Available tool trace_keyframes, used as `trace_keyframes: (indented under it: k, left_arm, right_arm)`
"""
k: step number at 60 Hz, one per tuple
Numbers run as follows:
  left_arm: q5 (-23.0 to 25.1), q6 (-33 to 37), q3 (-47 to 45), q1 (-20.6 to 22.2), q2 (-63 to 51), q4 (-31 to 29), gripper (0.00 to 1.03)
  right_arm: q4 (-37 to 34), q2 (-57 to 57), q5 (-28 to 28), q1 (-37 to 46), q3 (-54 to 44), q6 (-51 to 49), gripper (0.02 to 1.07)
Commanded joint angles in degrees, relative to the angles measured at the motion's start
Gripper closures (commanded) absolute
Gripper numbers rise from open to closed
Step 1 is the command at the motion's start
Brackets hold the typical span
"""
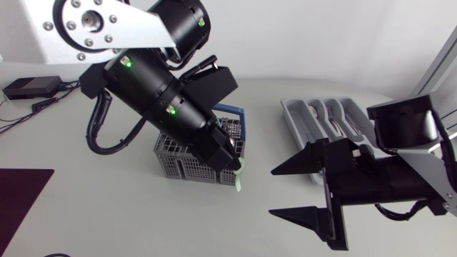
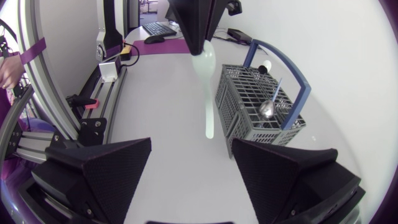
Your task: Unload the cutlery basket into the drawer organizer.
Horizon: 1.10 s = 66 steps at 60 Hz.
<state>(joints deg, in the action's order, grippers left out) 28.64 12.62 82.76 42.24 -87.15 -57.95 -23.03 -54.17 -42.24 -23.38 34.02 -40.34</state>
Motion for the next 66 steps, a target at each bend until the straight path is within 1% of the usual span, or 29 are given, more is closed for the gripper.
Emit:
trace_keyframes:
  k: [1,6,12,15,18,23,28,32,40,44,47,51,64,66]
  left_arm:
    - [1.9,3.2,2.9,1.1,-1.7,-2.5,1.00]
    - [3.2,4.4,4.6,1.7,-2.3,-4.7,1.00]
    - [3.4,5.7,6.1,2.6,-3.2,-6.8,1.00]
    - [3.6,6.1,6.5,2.9,-3.6,-7.4,1.00]
    - [3.7,6.7,6.8,3.3,-4.0,-8.0,1.00]
    - [4.1,7.7,7.7,3.6,-4.9,-8.9,1.00]
    - [5.5,8.8,9.3,3.3,-5.8,-10.7,1.00]
    - [5.9,9.5,9.9,3.3,-6.6,-11.3,1.00]
    - [6.0,10.7,11.5,3.6,-8.1,-12.9,1.00]
    - [6.1,10.8,12.0,3.7,-8.6,-13.2,1.00]
    - [6.1,10.9,12.5,3.7,-8.9,-13.6,1.00]
    - [6.2,11.5,13.6,3.8,-9.4,-14.7,1.00]
    - [6.2,11.6,13.9,4.5,-9.9,-15.3,1.00]
    - [6.2,11.5,14.0,4.5,-10.0,-15.3,1.00]
  right_arm:
    - [0.0,-2.6,-0.8,-1.1,2.0,-2.2,0.14]
    - [0.2,-4.6,-1.4,-1.8,3.2,-3.0,0.14]
    - [-0.2,-6.5,-2.7,-2.1,4.7,-4.0,0.15]
    - [-0.9,-7.1,-2.9,-2.6,5.3,-5.2,0.19]
    - [-1.4,-7.6,-3.6,-2.8,5.7,-5.8,0.20]
    - [-4.4,-8.8,-5.7,-2.9,6.9,-8.5,0.28]
    - [-6.8,-9.4,-7.2,-3.2,7.8,-10.6,0.31]
    - [-8.7,-9.7,-8.0,-3.3,8.3,-12.7,0.37]
    - [-11.2,-10.5,-8.7,-3.7,9.0,-15.7,0.45]
    - [-11.5,-11.5,-8.9,-3.8,9.4,-16.7,0.45]
    - [-11.5,-12.2,-9.1,-3.8,9.7,-17.4,0.48]
    - [-11.5,-13.3,-9.5,-3.7,10.1,-17.9,0.48]
    - [-11.7,-16.6,-10.3,-2.0,12.0,-20.0,0.48]
    - [-12.2,-16.8,-10.3,-2.1,12.3,-20.7,0.53]
